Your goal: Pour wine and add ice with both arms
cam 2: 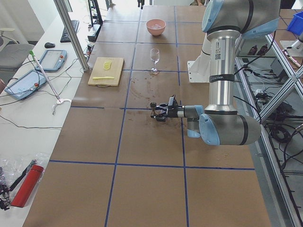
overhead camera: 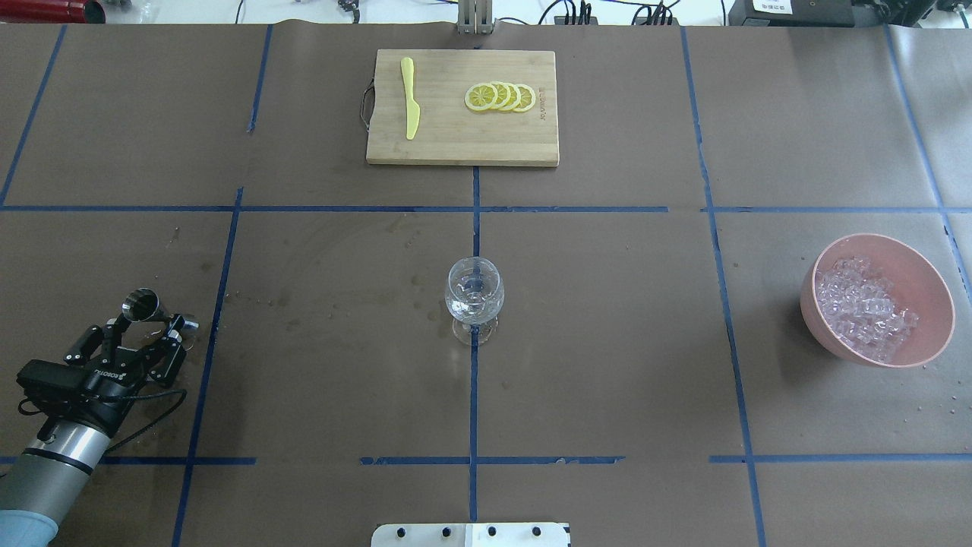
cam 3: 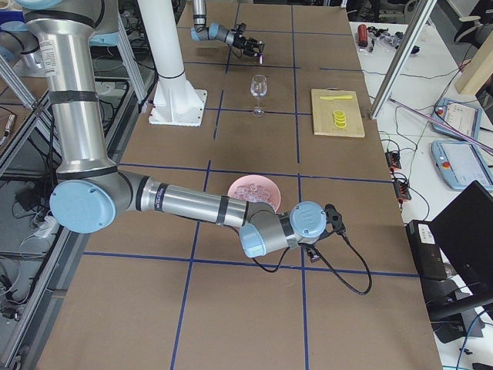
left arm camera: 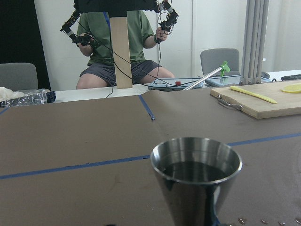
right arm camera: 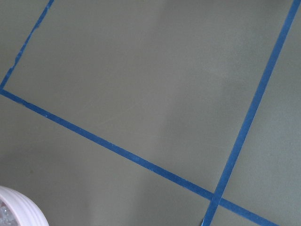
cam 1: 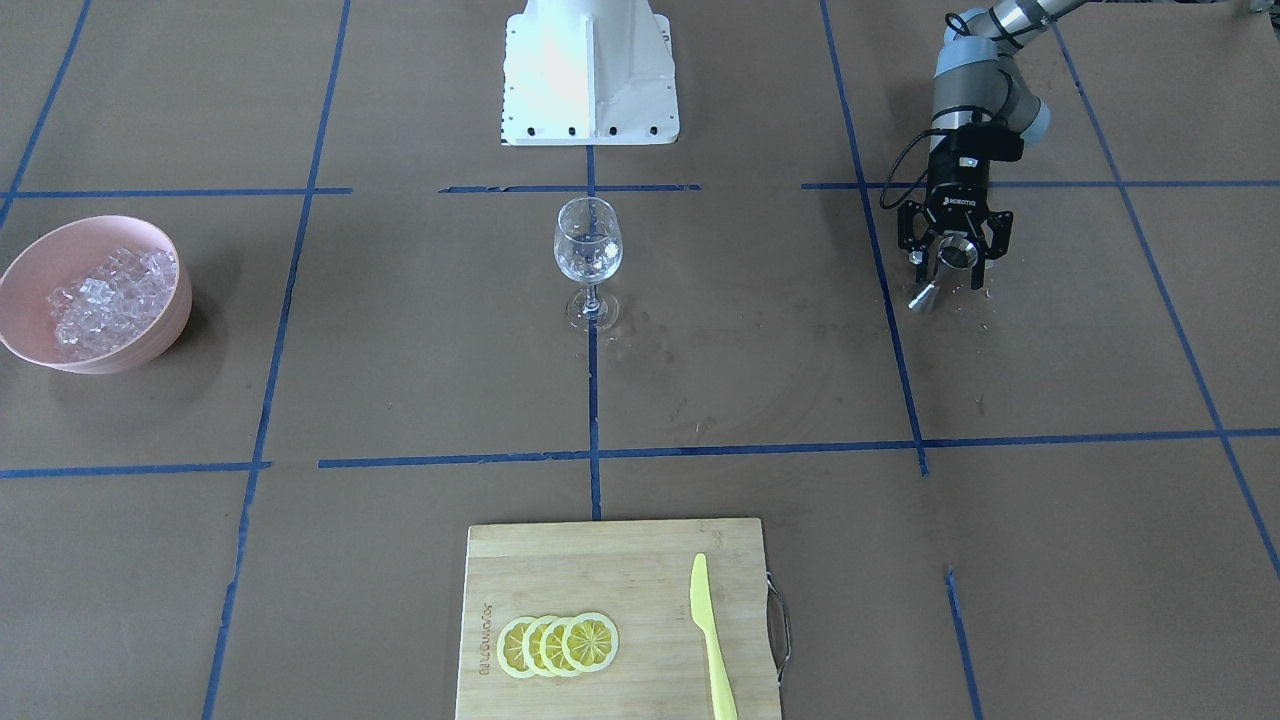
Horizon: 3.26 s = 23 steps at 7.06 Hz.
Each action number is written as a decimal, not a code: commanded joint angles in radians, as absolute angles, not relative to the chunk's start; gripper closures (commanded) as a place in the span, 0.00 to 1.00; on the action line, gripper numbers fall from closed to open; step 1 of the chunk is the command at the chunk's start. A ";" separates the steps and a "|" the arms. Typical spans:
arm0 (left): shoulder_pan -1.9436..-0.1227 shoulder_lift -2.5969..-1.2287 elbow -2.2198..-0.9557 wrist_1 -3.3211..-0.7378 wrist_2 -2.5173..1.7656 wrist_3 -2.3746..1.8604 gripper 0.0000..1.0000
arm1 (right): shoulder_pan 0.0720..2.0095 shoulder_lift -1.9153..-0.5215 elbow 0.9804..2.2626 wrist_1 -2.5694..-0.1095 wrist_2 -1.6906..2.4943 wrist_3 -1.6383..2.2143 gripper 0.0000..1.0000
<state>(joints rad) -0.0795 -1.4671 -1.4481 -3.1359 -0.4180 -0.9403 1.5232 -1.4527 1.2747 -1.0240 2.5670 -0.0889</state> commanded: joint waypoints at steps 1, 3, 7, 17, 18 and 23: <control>-0.083 -1.476 -1.448 -3.135 -0.419 -0.940 0.24 | 1.523 -1.453 1.275 -1.025 2.566 -0.089 0.00; -0.083 -1.488 -1.440 -3.135 -0.419 -0.939 0.31 | 1.523 -1.453 1.273 -1.025 2.566 -0.089 0.00; -0.084 -1.502 -1.443 -3.148 -0.451 -0.939 0.97 | 1.523 -1.453 1.273 -1.025 2.566 -0.089 0.00; -0.167 -1.828 -1.739 -2.969 -0.561 -0.364 1.00 | 1.523 -1.453 1.269 -1.025 2.566 -0.087 0.00; -0.170 -1.845 -1.793 -2.909 -0.616 -0.313 1.00 | 1.522 -1.453 1.269 -1.026 2.566 -0.087 0.00; -0.155 -1.928 -1.801 -2.859 -0.617 -0.302 1.00 | 1.522 -1.453 1.261 -1.026 2.566 -0.087 0.00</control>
<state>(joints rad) -0.1591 -1.9252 -1.8057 -2.8630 -0.6180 -0.3027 1.5223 -1.4527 1.2638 -1.0262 2.5663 -0.0874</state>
